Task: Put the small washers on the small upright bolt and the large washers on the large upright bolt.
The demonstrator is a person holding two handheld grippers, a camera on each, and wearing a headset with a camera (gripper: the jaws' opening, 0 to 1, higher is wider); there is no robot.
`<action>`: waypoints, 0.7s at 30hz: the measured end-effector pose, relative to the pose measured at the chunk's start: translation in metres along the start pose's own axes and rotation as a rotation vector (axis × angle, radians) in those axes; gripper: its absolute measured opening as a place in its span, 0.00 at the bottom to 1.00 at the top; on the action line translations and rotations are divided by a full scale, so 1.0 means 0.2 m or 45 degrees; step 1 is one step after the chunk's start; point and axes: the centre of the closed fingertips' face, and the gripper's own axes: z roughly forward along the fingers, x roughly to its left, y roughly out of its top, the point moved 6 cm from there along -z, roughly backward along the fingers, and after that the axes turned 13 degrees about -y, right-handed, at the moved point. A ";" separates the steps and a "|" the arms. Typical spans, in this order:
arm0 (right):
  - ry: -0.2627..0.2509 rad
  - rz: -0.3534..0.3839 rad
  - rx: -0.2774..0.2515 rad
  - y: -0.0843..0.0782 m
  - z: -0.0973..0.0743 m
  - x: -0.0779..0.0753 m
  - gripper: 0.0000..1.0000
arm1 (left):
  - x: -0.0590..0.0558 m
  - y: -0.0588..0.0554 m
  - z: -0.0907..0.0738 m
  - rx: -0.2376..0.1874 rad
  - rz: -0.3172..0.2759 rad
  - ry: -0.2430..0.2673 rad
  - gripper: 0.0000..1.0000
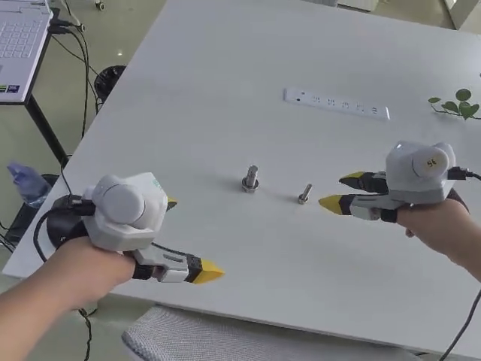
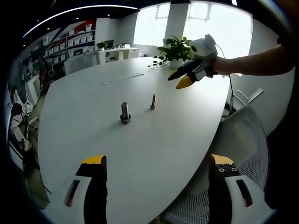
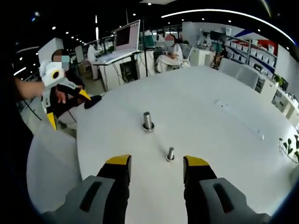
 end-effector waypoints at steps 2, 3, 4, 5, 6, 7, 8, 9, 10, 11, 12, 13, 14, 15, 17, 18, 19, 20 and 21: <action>-0.005 0.039 -0.029 0.00 -0.03 0.01 0.48 | -0.01 0.01 -0.01 -0.012 -0.005 0.000 0.90; -0.003 0.048 -0.032 -0.01 -0.04 0.01 0.48 | -0.01 0.01 -0.02 -0.018 -0.009 0.000 0.90; -0.006 0.053 -0.036 -0.01 -0.05 0.02 0.48 | -0.02 0.01 -0.02 -0.023 -0.012 0.002 0.90; -0.008 0.066 -0.050 -0.01 -0.06 0.03 0.49 | -0.02 0.01 -0.02 -0.032 -0.012 0.005 0.90; -0.008 0.091 -0.077 -0.01 -0.08 0.03 0.50 | -0.02 0.01 -0.03 -0.044 -0.020 0.009 0.90; -0.009 0.105 -0.084 -0.01 -0.09 0.04 0.51 | -0.02 0.01 -0.03 -0.050 -0.030 0.012 0.90; -0.014 0.112 -0.090 -0.02 -0.10 0.04 0.52 | -0.03 0.01 -0.03 -0.058 -0.036 0.015 0.90; -0.016 0.117 -0.100 -0.03 -0.11 0.04 0.52 | -0.03 0.01 -0.03 -0.064 -0.039 0.016 0.90; -0.022 0.124 -0.107 -0.03 -0.13 0.05 0.53 | -0.03 0.01 -0.03 -0.071 -0.044 0.017 0.90; -0.024 0.128 -0.110 -0.04 -0.14 0.05 0.54 | -0.03 0.01 -0.03 -0.077 -0.048 0.018 0.90; -0.024 0.133 -0.112 -0.06 -0.15 0.05 0.54 | -0.03 0.01 -0.03 -0.080 -0.050 0.021 0.90; -0.025 0.138 -0.117 -0.06 -0.16 0.06 0.55 | -0.03 0.01 -0.03 -0.087 -0.047 0.025 0.90; -0.027 0.142 -0.125 -0.07 -0.18 0.06 0.56 | -0.04 0.01 -0.03 -0.095 -0.041 0.024 0.90; -0.031 0.157 -0.139 -0.08 -0.20 0.07 0.56 | -0.04 0.01 -0.04 -0.098 -0.042 0.026 0.90; -0.033 0.168 -0.154 -0.11 -0.23 0.08 0.57 | -0.05 0.02 -0.04 -0.099 -0.040 0.026 0.90; -0.034 0.172 -0.157 -0.12 -0.24 0.09 0.58 | -0.06 0.02 -0.04 -0.104 -0.040 0.025 0.90; -0.031 0.180 -0.158 -0.14 -0.26 0.10 0.59 | -0.06 0.02 -0.04 -0.113 -0.044 0.022 0.90; -0.029 0.187 -0.155 -0.16 -0.28 0.11 0.59 | -0.07 0.02 -0.04 -0.121 -0.046 0.021 0.90; -0.031 0.190 -0.158 -0.17 -0.29 0.12 0.60 | -0.07 0.02 -0.04 -0.132 -0.050 0.021 0.90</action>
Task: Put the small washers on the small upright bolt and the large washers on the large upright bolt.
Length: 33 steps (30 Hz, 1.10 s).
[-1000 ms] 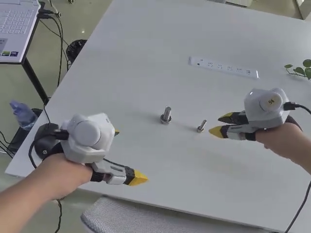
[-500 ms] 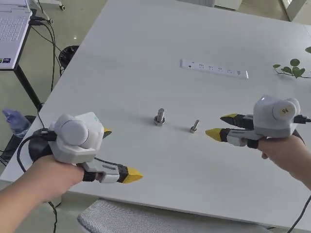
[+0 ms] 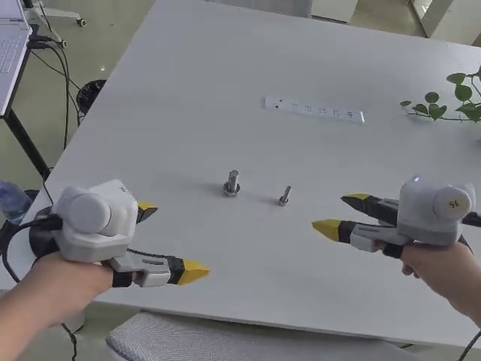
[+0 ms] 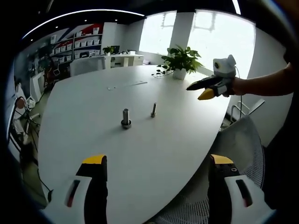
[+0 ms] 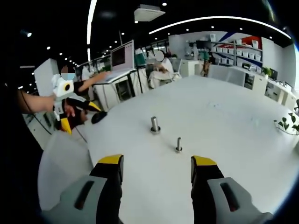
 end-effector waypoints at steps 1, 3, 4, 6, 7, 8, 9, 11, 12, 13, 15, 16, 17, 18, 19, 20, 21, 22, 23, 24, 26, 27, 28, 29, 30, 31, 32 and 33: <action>-0.002 0.017 -0.011 -0.02 -0.02 0.01 0.61 | -0.01 0.00 0.00 -0.011 -0.011 0.000 0.90; 0.000 0.044 -0.013 -0.05 -0.05 0.02 0.62 | -0.01 0.00 0.00 -0.018 -0.035 -0.006 0.89; -0.001 0.052 -0.016 -0.06 -0.07 0.02 0.62 | -0.02 0.00 -0.01 -0.031 -0.032 -0.006 0.89; -0.007 0.051 -0.013 -0.08 -0.09 0.04 0.63 | -0.02 0.00 -0.01 -0.038 -0.038 -0.006 0.89; -0.011 0.050 -0.009 -0.10 -0.10 0.04 0.64 | -0.03 0.00 -0.01 -0.038 -0.040 -0.009 0.89; -0.014 0.053 -0.008 -0.10 -0.10 0.03 0.65 | -0.04 0.00 -0.01 -0.041 -0.035 -0.010 0.90; -0.019 0.061 -0.012 -0.11 -0.11 0.02 0.66 | -0.05 0.01 -0.01 -0.043 -0.029 -0.008 0.90; -0.026 0.086 -0.023 -0.13 -0.13 0.03 0.68 | -0.05 0.01 0.00 -0.040 -0.038 -0.012 0.89; -0.027 0.093 -0.023 -0.13 -0.14 0.03 0.68 | -0.05 0.01 0.00 -0.049 -0.052 -0.013 0.90; -0.027 0.098 -0.022 -0.14 -0.15 0.03 0.68 | -0.05 0.01 0.00 -0.053 -0.051 -0.009 0.90; -0.029 0.101 -0.019 -0.16 -0.15 0.04 0.69 | -0.06 0.00 0.00 -0.051 -0.056 -0.006 0.90; -0.029 0.101 -0.012 -0.17 -0.16 0.04 0.70 | -0.05 -0.02 0.00 -0.036 -0.065 0.003 0.90; -0.026 0.100 -0.008 -0.17 -0.16 0.04 0.70 | -0.05 -0.03 0.00 -0.030 -0.065 0.007 0.90; -0.024 0.107 -0.007 -0.18 -0.17 0.01 0.70 | -0.05 -0.04 0.00 -0.022 -0.071 0.008 0.90; -0.022 0.122 -0.014 -0.18 -0.17 0.01 0.70 | -0.05 -0.05 0.00 -0.018 -0.079 0.011 0.91; -0.016 0.137 -0.020 -0.18 -0.18 0.00 0.71 | -0.04 -0.06 -0.01 -0.020 -0.105 0.024 0.91; -0.014 0.143 -0.020 -0.18 -0.18 0.00 0.71 | -0.04 -0.06 -0.02 -0.028 -0.114 0.025 0.91; -0.011 0.143 -0.022 -0.19 -0.18 0.00 0.72 | -0.04 -0.07 -0.02 -0.030 -0.117 0.029 0.91; -0.008 0.138 -0.021 -0.19 -0.18 0.00 0.73 | -0.04 -0.07 -0.03 -0.028 -0.121 0.041 0.91; -0.006 0.136 -0.018 -0.20 -0.18 0.00 0.75 | -0.04 -0.07 -0.03 -0.028 -0.123 0.046 0.91; 0.008 0.113 -0.002 -0.22 -0.18 0.00 0.78 | -0.04 -0.07 -0.04 -0.041 -0.131 0.052 0.92; 0.010 0.108 0.003 -0.23 -0.18 0.00 0.79 | -0.04 -0.07 -0.05 -0.056 -0.145 0.060 0.92; 0.011 0.104 0.007 -0.23 -0.18 0.00 0.79 | -0.04 -0.07 -0.05 -0.056 -0.148 0.060 0.91; 0.013 0.106 0.006 -0.24 -0.19 0.00 0.79 | -0.04 -0.08 -0.05 -0.056 -0.150 0.062 0.91; 0.018 0.119 0.001 -0.24 -0.19 0.00 0.80 | -0.04 -0.08 -0.05 -0.055 -0.152 0.065 0.92; 0.024 0.139 -0.003 -0.24 -0.19 0.00 0.81 | -0.04 -0.08 -0.05 -0.056 -0.157 0.066 0.91; 0.026 0.143 -0.001 -0.24 -0.19 0.00 0.81 | -0.05 -0.09 -0.04 -0.056 -0.162 0.063 0.91; 0.026 0.139 0.003 -0.25 -0.19 0.01 0.81 | -0.05 -0.09 -0.04 -0.058 -0.162 0.064 0.91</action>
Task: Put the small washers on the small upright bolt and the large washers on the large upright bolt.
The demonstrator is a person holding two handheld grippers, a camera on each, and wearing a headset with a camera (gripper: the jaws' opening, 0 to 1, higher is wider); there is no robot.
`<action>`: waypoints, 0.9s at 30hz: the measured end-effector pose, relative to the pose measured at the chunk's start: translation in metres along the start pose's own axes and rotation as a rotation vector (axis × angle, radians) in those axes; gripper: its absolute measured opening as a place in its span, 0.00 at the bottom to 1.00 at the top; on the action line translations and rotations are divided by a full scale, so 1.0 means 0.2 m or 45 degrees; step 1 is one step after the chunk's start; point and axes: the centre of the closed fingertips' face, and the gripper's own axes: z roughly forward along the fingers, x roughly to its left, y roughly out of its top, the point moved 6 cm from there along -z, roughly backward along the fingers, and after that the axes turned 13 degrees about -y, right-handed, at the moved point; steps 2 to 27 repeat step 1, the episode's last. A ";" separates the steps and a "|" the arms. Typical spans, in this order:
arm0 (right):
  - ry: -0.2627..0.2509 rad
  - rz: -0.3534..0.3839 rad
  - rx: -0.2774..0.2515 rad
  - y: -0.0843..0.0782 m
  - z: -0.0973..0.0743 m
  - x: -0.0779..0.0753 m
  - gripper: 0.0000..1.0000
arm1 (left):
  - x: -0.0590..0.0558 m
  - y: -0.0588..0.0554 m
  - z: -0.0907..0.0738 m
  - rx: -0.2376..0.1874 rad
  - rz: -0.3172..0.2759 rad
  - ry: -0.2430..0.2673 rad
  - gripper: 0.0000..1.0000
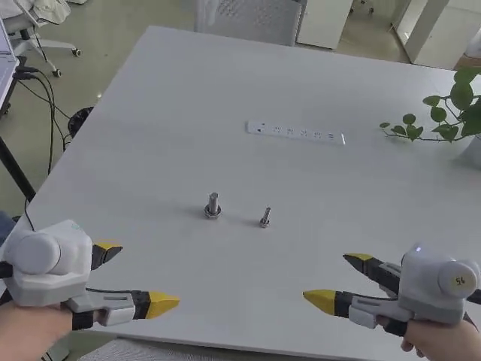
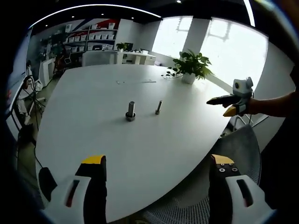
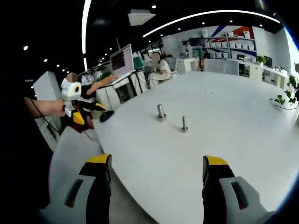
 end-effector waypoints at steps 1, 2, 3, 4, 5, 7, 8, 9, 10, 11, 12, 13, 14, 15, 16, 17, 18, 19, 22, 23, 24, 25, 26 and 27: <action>0.002 -0.004 0.001 0.00 0.00 0.00 0.81 | 0.00 0.00 0.00 -0.002 0.000 0.000 0.91; 0.002 -0.004 0.001 0.00 0.00 0.00 0.81 | 0.00 0.00 0.00 -0.002 0.000 0.000 0.91; 0.002 -0.004 0.001 0.00 0.00 0.00 0.81 | 0.00 0.00 0.00 -0.002 0.000 0.000 0.91; 0.002 -0.004 0.001 0.00 0.00 0.00 0.81 | 0.00 0.00 0.00 -0.002 0.000 0.000 0.91; 0.002 -0.004 0.001 0.00 0.00 0.00 0.81 | 0.00 0.00 0.00 -0.002 0.000 0.000 0.91; 0.002 -0.004 0.001 0.00 0.00 0.00 0.81 | 0.00 0.00 0.00 -0.002 0.000 0.000 0.91; 0.002 -0.004 0.001 0.00 0.00 0.00 0.81 | 0.00 0.00 0.00 -0.002 0.000 0.000 0.91; 0.002 -0.004 0.001 0.00 0.00 0.00 0.81 | 0.00 0.00 0.00 -0.002 0.000 0.000 0.91; 0.002 -0.004 0.001 0.00 0.00 0.00 0.81 | 0.00 0.00 0.00 -0.002 0.000 0.000 0.91; 0.002 -0.004 0.001 0.00 0.00 0.00 0.81 | 0.00 0.00 0.00 -0.002 0.000 0.000 0.91; 0.002 -0.004 0.001 0.00 0.00 0.00 0.81 | 0.00 0.00 0.00 -0.002 0.000 0.000 0.91; 0.002 -0.004 0.001 0.00 0.00 0.00 0.81 | 0.00 0.00 0.00 -0.002 0.000 0.000 0.91; 0.002 -0.004 0.001 0.00 0.00 0.00 0.81 | 0.00 0.00 0.00 -0.002 0.000 0.000 0.91; 0.002 -0.004 0.001 0.00 0.00 0.00 0.81 | 0.00 0.00 0.00 -0.002 0.000 0.000 0.91; 0.002 -0.004 0.001 0.00 0.00 0.00 0.81 | 0.00 0.00 0.00 -0.002 0.000 0.000 0.91; 0.002 -0.004 0.001 0.00 0.00 0.00 0.81 | 0.00 0.00 0.00 -0.002 0.000 0.000 0.91; 0.002 -0.004 0.001 0.00 0.00 0.00 0.81 | 0.00 0.00 0.00 -0.002 0.000 0.000 0.91; 0.002 -0.004 0.001 0.00 0.00 0.00 0.81 | 0.00 0.00 0.00 -0.002 0.000 0.000 0.91; 0.002 -0.004 0.001 0.00 0.00 0.00 0.81 | 0.00 0.00 0.00 -0.002 0.000 0.000 0.91; 0.002 -0.004 0.001 0.00 0.00 0.00 0.81 | 0.00 0.00 0.00 -0.002 0.000 0.000 0.91; 0.002 -0.004 0.001 0.00 0.00 0.00 0.81 | 0.00 0.00 0.00 -0.002 0.000 0.000 0.91; 0.002 -0.004 0.001 0.00 0.00 0.00 0.81 | 0.00 0.00 0.00 -0.002 0.000 0.000 0.91; 0.002 -0.004 0.001 0.00 0.00 0.00 0.81 | 0.00 0.00 0.00 -0.002 0.000 0.000 0.91; 0.002 -0.004 0.001 0.00 0.00 0.00 0.81 | 0.00 0.00 0.00 -0.002 0.000 0.000 0.91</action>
